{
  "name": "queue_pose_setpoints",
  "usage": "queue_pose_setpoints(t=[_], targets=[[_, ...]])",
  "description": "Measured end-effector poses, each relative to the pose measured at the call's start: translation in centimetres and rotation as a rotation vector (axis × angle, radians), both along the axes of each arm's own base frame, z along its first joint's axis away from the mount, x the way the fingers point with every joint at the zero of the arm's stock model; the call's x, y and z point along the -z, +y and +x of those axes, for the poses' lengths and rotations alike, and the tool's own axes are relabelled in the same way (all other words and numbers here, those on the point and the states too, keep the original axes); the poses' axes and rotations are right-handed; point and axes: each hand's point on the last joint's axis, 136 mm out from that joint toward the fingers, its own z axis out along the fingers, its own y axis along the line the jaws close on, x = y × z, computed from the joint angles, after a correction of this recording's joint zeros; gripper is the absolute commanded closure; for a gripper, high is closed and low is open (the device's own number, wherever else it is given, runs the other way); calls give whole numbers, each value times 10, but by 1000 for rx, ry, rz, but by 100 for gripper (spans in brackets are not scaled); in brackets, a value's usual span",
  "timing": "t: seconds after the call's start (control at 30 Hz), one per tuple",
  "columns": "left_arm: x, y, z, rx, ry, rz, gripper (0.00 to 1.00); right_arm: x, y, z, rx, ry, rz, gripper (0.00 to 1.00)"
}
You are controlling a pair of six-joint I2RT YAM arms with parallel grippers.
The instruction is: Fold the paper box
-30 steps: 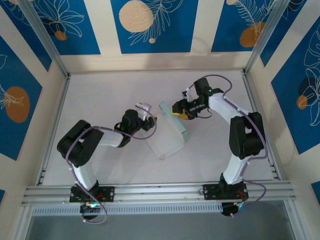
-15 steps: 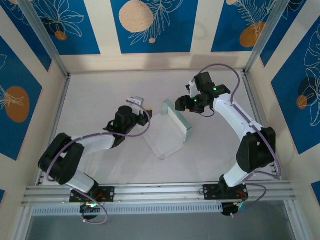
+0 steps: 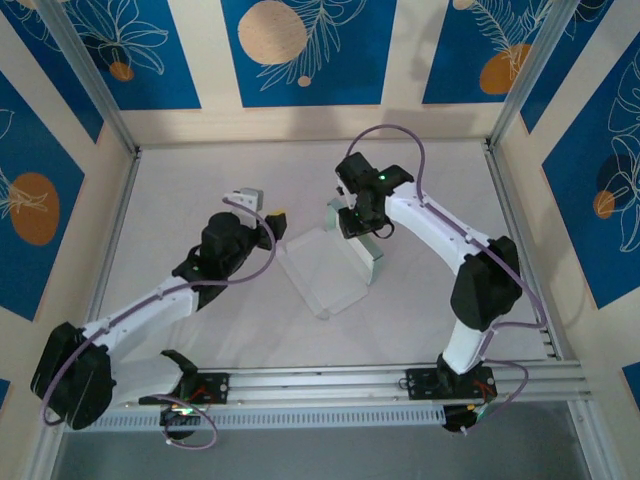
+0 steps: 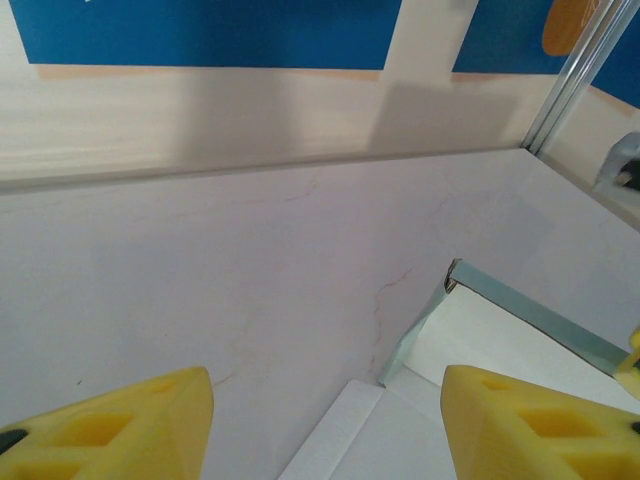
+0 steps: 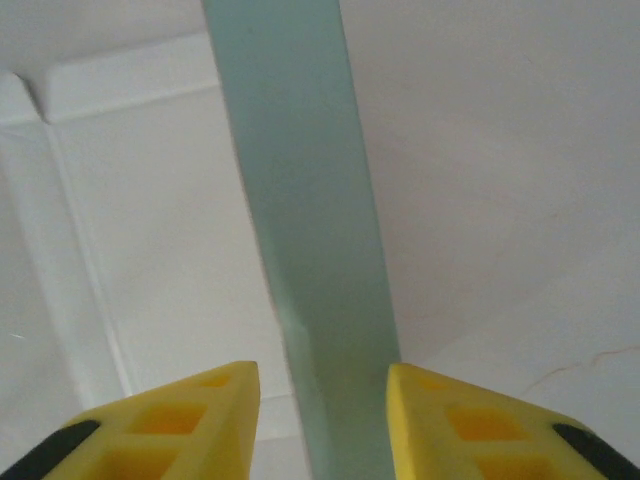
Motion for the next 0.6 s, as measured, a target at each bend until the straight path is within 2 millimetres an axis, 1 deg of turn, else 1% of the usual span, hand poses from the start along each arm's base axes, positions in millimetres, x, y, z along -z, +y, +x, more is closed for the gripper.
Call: queue_pose_setpoints(t=[0.07, 0.17, 0.3, 0.4, 0.53, 0.6], targets=[[2, 2, -3, 0, 7, 3, 38, 3, -4, 2, 8, 5, -18, 73], [7, 4, -6, 0, 23, 13, 38, 3, -10, 5, 24, 3, -18, 75], [12, 5, -8, -1, 40, 24, 38, 4, -21, 12, 68, 13, -4, 76], [11, 7, -9, -8, 40, 25, 38, 7, -32, 19, 126, 26, 36, 76], [4, 13, -10, -34, 26, 17, 37, 23, -56, 29, 247, 58, 108, 76], [4, 18, -10, -59, 32, 19, 36, 38, -71, 25, 324, 100, 146, 75]])
